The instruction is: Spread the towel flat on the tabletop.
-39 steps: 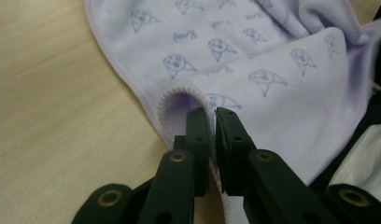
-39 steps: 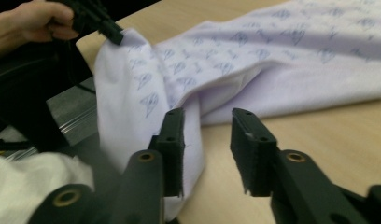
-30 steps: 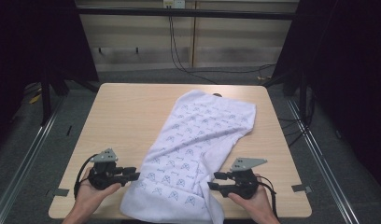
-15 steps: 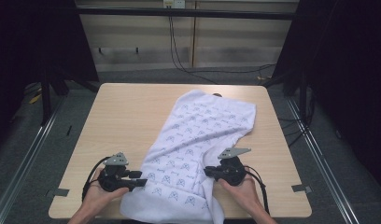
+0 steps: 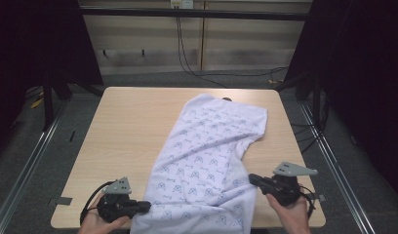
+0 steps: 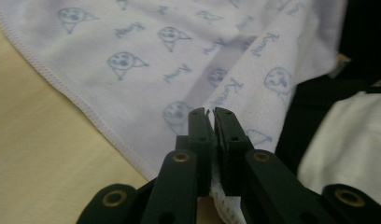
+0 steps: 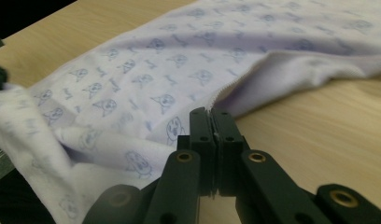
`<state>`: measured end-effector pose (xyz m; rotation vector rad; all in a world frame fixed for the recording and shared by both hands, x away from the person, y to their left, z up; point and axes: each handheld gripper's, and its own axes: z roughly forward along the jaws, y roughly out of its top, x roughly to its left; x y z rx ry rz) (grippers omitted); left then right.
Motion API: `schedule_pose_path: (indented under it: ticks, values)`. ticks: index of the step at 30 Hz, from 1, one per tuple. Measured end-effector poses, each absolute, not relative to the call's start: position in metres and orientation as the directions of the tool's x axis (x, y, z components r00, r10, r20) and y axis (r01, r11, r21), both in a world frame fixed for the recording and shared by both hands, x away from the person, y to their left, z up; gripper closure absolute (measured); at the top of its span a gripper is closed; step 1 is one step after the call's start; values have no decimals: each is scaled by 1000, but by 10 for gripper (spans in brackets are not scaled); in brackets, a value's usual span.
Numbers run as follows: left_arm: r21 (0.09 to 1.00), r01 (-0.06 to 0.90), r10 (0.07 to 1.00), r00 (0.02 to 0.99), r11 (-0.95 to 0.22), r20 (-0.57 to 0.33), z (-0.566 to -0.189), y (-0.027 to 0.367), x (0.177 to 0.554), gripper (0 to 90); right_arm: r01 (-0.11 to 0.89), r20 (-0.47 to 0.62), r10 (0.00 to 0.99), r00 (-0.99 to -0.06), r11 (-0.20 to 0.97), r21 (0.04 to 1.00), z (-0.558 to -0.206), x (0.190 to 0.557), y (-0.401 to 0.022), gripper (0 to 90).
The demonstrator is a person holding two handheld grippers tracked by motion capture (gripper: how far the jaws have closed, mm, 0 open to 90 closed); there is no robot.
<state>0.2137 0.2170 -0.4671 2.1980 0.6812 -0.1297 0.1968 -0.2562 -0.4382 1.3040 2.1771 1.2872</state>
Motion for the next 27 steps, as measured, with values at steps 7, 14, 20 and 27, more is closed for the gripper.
schedule_pose_path:
  ticks: [7,14,20,27]
  values:
    - [684,486,344,873,-544,-346,-463,210,188,837,576,168,889,-427,124,808,-447,168,-296,802]
    - [740,504,378,855,-445,-356,-456,190,245,650,555,109,911,-397,144,819,-445,176,-299,609]
    - [690,502,512,831,-521,-218,-475,151,318,660,560,97,860,-500,236,794,-453,224,-270,638]
    - [664,488,536,830,-566,-154,-495,149,331,658,585,59,832,-551,335,739,-475,273,-244,641]
